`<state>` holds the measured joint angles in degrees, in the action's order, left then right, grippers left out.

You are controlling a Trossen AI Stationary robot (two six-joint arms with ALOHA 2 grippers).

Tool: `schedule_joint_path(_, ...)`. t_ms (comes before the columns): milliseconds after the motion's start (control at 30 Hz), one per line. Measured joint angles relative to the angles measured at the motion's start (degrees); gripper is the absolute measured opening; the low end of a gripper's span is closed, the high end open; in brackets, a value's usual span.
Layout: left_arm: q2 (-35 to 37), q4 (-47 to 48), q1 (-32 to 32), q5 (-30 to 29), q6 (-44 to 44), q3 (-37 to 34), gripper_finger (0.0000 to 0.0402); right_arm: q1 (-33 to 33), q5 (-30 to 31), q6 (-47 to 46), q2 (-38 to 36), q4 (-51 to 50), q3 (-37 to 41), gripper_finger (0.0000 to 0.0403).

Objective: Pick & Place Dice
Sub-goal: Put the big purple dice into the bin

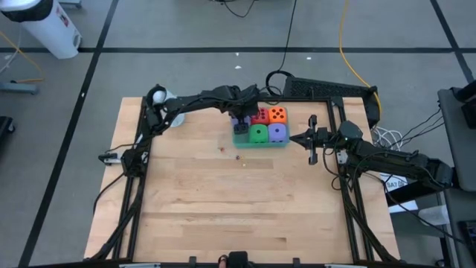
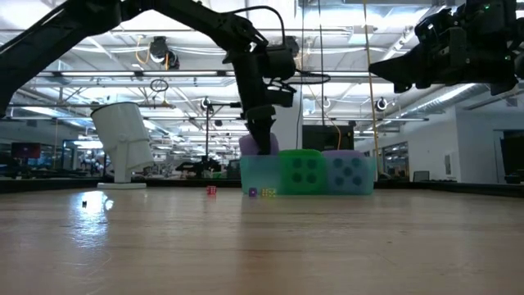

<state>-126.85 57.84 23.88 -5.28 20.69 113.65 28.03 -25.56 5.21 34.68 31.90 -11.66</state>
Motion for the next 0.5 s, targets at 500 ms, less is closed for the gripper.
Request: schedule_joint_path(500,-3.19,-1.05,2.73,2.31,8.98,0.09,0.0365,0.0,0.0,0.06,0.0,0.02,0.0,0.0)
